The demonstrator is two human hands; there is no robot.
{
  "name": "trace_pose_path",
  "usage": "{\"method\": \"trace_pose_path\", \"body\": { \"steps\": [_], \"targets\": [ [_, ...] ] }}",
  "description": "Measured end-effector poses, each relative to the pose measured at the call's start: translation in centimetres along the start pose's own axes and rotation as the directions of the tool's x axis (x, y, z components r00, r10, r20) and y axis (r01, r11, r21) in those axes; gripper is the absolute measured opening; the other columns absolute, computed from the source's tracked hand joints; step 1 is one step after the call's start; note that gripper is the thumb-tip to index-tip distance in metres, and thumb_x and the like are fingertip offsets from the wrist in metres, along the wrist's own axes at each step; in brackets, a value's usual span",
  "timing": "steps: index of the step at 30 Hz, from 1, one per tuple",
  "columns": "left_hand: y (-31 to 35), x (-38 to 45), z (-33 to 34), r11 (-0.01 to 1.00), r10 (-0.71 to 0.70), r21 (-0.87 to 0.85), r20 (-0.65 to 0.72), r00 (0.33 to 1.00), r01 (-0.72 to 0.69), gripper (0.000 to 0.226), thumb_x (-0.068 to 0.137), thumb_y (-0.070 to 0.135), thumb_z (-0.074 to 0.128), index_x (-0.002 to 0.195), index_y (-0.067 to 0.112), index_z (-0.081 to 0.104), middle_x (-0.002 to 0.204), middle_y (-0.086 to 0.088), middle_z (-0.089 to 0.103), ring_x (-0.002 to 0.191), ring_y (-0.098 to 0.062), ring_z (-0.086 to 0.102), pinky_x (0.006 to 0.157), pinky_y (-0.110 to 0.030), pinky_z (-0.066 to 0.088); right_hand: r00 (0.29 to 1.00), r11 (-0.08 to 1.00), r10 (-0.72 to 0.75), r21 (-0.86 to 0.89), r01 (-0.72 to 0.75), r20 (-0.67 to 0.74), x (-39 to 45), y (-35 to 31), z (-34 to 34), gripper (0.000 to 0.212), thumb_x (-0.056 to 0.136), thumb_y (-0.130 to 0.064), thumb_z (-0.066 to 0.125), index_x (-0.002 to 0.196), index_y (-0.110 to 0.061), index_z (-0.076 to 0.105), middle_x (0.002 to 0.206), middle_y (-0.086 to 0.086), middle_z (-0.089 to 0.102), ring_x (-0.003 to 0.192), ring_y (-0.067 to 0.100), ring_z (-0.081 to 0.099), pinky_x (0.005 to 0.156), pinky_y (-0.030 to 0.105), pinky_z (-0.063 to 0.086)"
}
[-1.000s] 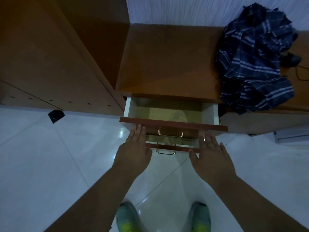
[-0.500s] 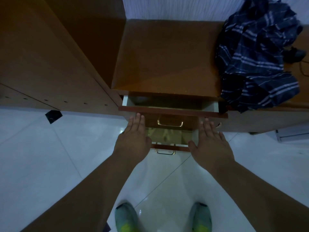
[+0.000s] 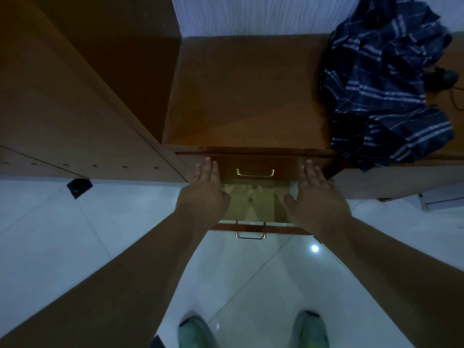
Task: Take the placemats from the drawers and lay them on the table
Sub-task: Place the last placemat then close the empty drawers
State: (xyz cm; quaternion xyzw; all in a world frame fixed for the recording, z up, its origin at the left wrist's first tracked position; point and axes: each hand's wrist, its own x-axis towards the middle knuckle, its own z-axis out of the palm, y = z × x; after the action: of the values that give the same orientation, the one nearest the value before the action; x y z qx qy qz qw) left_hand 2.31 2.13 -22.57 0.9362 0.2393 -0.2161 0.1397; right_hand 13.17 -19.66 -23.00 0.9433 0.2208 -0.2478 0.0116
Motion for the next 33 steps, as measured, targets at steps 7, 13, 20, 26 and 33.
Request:
{"method": "trace_pose_path", "body": {
  "steps": [7, 13, 20, 26, 33],
  "targets": [
    [-0.1, 0.4, 0.0, 0.999, -0.006, 0.039, 0.004, 1.0, 0.006, 0.078, 0.103, 0.039, 0.038, 0.162, 0.016, -0.007, 0.17, -0.002, -0.015, 0.158, -0.024, -0.005, 0.119, -0.049, 0.029, 1.0, 1.0, 0.011, 0.021, -0.012, 0.026, 0.3, -0.3, -0.2, 0.082, 0.098, -0.057, 0.028, 0.159, -0.016, -0.01, 0.165, 0.001, -0.022, 0.154, 0.021, -0.008, 0.124, 0.048, 0.007],
    [0.3, 0.4, -0.2, 1.0, 0.001, 0.006, -0.019, 1.0, -0.001, 0.077, 0.103, 0.039, 0.037, 0.163, 0.016, -0.006, 0.171, -0.002, -0.013, 0.158, -0.022, -0.003, 0.12, -0.046, 0.027, 1.0, 0.998, 0.028, 0.054, -0.028, 0.0, 0.1, -0.2, -0.2, 0.08, 0.098, -0.057, 0.03, 0.159, -0.022, -0.007, 0.166, -0.002, -0.019, 0.154, 0.026, -0.002, 0.123, 0.05, 0.009],
    [0.8, -0.7, 0.2, 0.997, 0.047, -0.05, -0.059, 0.997, -0.05, 0.075, 0.103, 0.039, 0.039, 0.164, 0.015, 0.002, 0.172, -0.002, -0.005, 0.158, -0.023, 0.004, 0.12, -0.046, 0.029, 0.996, 0.99, 0.0, 0.141, 0.014, -0.094, -0.3, -0.2, -0.2, 0.074, 0.099, -0.05, 0.036, 0.16, -0.02, 0.006, 0.168, 0.001, 0.004, 0.153, 0.026, 0.006, 0.122, 0.05, 0.014],
    [0.5, -3.3, 1.1, 0.744, -0.11, -0.663, 0.003, 0.994, 0.085, 0.065, 0.103, 0.03, 0.049, 0.162, 0.023, 0.022, 0.164, 0.004, 0.028, 0.137, -0.013, 0.043, 0.108, -0.027, 0.039, 0.984, 0.954, 0.072, 0.298, -0.021, -0.162, -3.8, -1.1, 1.4, 0.061, 0.099, -0.039, 0.046, 0.153, -0.016, 0.03, 0.155, 0.007, 0.037, 0.141, 0.029, 0.033, 0.109, 0.044, 0.036],
    [-1.4, -5.1, 6.1, 0.058, -0.259, -0.928, 0.343, 0.903, 0.369, 0.03, 0.1, 0.041, 0.049, 0.113, 0.022, 0.069, 0.117, -0.004, 0.069, 0.116, -0.031, 0.063, 0.11, -0.043, 0.042, 0.871, 0.158, 0.408, 0.919, -0.362, 0.273, -5.3, -2.7, 4.6, 0.036, 0.097, -0.03, 0.053, 0.123, -0.005, 0.06, 0.125, 0.018, 0.063, 0.098, 0.032, 0.063, 0.086, 0.044, 0.054]
  ]
}}
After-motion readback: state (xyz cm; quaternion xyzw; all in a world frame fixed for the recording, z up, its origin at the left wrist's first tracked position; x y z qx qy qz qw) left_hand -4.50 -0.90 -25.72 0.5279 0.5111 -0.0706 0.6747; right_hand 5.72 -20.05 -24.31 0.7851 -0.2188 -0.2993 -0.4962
